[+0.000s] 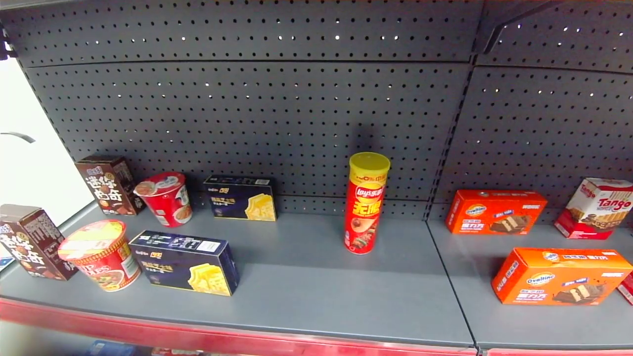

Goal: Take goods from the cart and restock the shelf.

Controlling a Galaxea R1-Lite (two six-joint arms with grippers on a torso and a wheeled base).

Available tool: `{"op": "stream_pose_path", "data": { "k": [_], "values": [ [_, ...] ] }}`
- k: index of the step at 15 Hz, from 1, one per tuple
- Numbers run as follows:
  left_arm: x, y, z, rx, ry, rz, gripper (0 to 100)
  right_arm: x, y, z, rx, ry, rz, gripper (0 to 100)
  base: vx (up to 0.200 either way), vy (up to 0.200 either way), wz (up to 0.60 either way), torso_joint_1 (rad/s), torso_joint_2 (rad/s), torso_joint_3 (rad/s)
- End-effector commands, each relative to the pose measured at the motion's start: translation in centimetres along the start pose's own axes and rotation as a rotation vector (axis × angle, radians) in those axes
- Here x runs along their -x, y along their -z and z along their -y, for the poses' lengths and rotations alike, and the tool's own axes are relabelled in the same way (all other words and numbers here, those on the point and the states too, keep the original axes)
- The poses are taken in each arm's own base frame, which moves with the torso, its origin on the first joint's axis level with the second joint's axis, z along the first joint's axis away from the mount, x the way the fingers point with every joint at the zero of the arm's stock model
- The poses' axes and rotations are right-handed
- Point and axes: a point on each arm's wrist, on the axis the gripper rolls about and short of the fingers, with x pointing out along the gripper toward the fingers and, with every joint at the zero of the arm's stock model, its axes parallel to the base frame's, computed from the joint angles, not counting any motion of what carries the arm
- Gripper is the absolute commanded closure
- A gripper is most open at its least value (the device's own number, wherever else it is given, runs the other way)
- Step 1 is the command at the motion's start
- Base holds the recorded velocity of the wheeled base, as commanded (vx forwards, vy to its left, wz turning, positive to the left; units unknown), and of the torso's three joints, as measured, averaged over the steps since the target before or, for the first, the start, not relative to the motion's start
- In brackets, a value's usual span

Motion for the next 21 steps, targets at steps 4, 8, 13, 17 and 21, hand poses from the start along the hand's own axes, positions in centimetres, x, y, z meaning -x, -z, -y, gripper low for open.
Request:
{"op": "stream_pose_path", "data": {
  "k": [4,8,13,17,21],
  "values": [
    [0.0,0.0,0.0,0.000,-0.002,0.001,100,0.0,0.0,0.0,0.001,0.000,0.001,0,0.000,0.000,-0.30,0.001,0.00,0.002],
    [0.4,-0.2,0.1,-0.002,-0.012,0.032,100,0.0,0.0,0.0,0.001,0.000,0.001,0,0.000,0.000,0.00,0.000,0.00,0.000],
    [1.7,-1.2,0.0,0.000,-0.074,0.009,100,-0.6,-0.2,0.1,-0.025,-0.042,-0.087,0,0.000,0.000,0.00,0.000,0.00,0.000],
    [2.3,-1.0,0.0,-0.060,-0.106,-0.004,100,-1.4,-9.4,0.1,-0.044,-0.087,0.038,0,0.000,0.000,0.00,0.000,0.00,0.000],
    [2.1,-0.8,0.0,-0.087,-0.119,-0.021,100,-4.0,-13.7,-0.4,-0.021,-0.315,0.008,0,0.000,0.000,0.00,0.000,0.00,0.000]
  ]
}}
